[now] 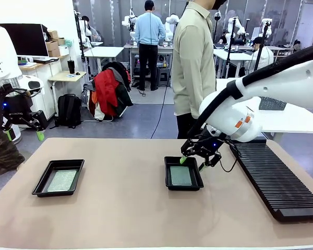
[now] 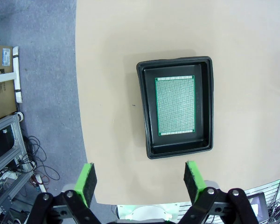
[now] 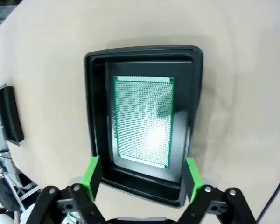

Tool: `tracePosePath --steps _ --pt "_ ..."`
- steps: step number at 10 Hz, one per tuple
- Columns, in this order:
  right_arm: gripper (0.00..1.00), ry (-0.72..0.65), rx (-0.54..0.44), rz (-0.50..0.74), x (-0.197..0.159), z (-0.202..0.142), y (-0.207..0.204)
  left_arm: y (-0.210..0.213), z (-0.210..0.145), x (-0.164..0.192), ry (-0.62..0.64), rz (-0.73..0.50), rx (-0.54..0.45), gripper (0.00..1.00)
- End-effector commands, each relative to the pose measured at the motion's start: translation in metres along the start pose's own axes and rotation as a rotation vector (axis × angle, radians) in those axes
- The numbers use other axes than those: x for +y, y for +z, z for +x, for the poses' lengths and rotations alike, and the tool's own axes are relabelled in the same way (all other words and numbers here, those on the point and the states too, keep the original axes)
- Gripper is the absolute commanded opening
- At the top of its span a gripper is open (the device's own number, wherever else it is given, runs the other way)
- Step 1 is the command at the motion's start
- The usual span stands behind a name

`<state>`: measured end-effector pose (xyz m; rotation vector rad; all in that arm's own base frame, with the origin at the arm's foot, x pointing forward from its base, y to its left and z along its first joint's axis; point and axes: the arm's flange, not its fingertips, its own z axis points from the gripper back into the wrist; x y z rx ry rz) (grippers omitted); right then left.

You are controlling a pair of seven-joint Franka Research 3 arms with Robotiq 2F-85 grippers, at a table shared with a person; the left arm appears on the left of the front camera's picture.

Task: Inspect and transfer BCBs to ESD trays.
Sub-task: Pick up the Blank PCB from the PCB Rack and place it in the right ESD tray.

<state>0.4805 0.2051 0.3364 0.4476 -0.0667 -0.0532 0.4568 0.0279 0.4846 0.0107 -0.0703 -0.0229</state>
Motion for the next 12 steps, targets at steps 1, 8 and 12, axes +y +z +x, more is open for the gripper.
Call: tracePosePath --steps 1,8,12 --pt "1.0 -0.02 -0.002 -0.136 0.016 -0.008 0.018 -0.002 0.0 0.001 0.002 0.001 -0.005 1.0" --pt "1.0 -0.015 -0.006 -0.291 0.024 -0.01 0.048 -0.002 0.0 0.001 0.002 0.001 -0.005 1.0" --pt "1.0 0.012 0.008 -0.257 0.02 -0.016 0.044 -0.002 0.0 0.001 0.002 0.001 -0.005 1.0"
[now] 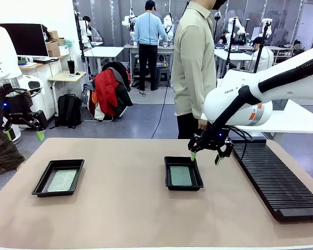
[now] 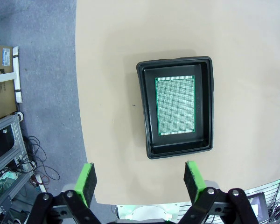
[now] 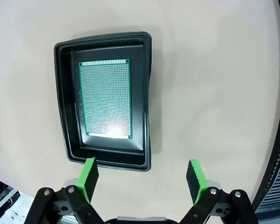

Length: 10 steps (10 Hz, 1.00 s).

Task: Inspect and transfer BCBs to ESD trays.
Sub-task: Pick up the Blank PCB from the PCB Rack and place it in the right ESD tray, then pick up the ESD tray and place it on the left side of the table.

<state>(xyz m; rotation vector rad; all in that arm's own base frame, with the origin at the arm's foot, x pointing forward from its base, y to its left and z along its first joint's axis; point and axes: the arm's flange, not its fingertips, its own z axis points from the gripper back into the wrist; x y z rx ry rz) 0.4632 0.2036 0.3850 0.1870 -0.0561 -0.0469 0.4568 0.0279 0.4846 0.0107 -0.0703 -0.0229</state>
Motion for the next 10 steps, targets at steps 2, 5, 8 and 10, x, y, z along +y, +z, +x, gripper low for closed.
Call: tracePosePath --steps 2,5,8,10 --pt "1.0 -0.001 0.002 0.004 0.0011 -0.0011 -0.0013 -0.0023 0.0001 0.0007 0.002 0.001 -0.005 1.0" --pt "1.0 -0.001 0.002 0.004 0.0011 -0.0011 -0.0013 -0.0023 0.0001 0.0007 0.002 0.001 -0.005 1.0" --pt "1.0 -0.001 0.002 0.004 0.0011 -0.0011 -0.0013 -0.0023 0.0001 0.0007 0.002 0.001 -0.005 1.0" --pt "1.0 -0.001 0.002 0.004 0.0011 -0.0011 -0.0013 -0.0023 0.0001 0.0007 0.002 0.001 -0.005 1.0"
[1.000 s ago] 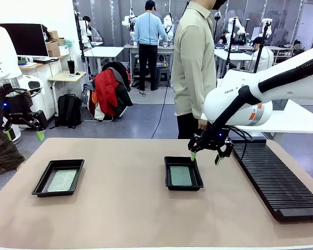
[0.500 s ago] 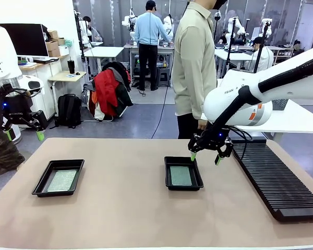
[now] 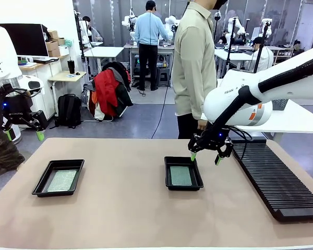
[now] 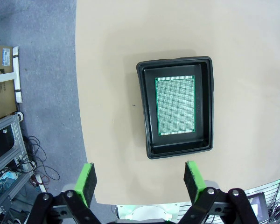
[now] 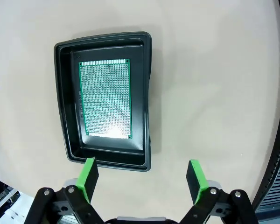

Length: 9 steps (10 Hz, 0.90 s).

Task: Inspect and transfer BCBs to ESD trays.
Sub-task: Pick up the ESD tray and place it on the left side of the table.

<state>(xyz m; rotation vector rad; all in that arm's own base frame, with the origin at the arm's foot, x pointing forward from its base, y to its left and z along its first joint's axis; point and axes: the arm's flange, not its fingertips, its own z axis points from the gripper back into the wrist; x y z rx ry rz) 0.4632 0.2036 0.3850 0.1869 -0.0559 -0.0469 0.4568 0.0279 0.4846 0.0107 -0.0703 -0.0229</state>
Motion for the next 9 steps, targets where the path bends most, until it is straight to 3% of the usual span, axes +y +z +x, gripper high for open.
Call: tracePosePath --steps 1,7,9 --pt "1.0 -0.001 0.002 0.004 0.001 -0.001 -0.001 -0.002 0.0 0.001 0.002 0.001 -0.005 1.0" --pt "1.0 0.0 0.0 0.0 0.0 0.0 0.0 0.0 0.0 0.0 0.0 0.0 0.0 1.0" --pt "1.0 -0.01 -0.016 0.076 -0.024 -0.013 0.017 0.028 -0.009 -0.031 -0.007 0.044 -0.002 1.0"
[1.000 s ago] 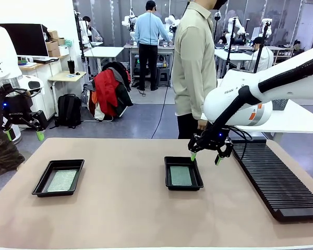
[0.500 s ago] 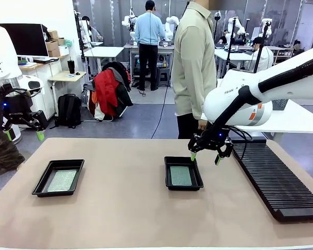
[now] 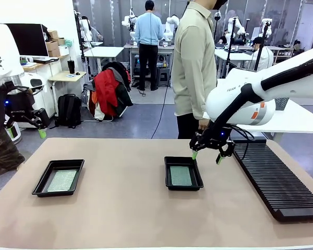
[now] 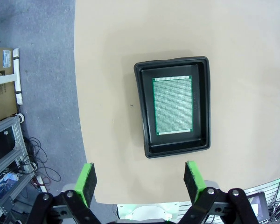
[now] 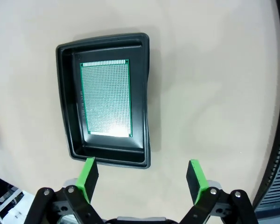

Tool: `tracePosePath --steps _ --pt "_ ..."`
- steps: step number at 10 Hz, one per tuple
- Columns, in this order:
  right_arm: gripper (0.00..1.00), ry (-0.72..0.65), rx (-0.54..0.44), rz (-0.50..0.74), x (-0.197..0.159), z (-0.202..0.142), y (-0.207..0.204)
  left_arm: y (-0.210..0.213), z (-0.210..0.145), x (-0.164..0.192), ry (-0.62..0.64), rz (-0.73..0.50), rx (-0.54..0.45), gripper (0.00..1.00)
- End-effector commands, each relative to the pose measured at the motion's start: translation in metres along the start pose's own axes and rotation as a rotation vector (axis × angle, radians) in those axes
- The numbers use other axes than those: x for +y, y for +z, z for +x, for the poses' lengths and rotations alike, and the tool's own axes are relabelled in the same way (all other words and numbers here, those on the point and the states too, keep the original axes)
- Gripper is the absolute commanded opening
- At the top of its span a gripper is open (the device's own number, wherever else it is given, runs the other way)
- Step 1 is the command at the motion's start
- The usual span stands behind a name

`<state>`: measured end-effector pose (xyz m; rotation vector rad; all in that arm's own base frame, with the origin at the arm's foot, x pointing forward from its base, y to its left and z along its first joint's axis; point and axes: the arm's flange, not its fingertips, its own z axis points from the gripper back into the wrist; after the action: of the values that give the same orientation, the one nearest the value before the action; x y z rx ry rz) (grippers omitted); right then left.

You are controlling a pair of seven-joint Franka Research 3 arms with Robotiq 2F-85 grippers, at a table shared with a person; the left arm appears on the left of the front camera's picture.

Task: Inspect and transfer BCBs to ESD trays.
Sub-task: Pick up the ESD tray and place it on the left side of the table.

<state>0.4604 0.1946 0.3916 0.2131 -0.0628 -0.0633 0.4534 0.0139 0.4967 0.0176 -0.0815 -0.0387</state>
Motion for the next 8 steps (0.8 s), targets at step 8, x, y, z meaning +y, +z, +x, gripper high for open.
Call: tracePosePath --steps 8 --pt "1.0 0.064 0.019 0.398 -0.125 -0.017 0.038 0.048 0.017 -0.202 0.016 -0.008 0.03 1.0"
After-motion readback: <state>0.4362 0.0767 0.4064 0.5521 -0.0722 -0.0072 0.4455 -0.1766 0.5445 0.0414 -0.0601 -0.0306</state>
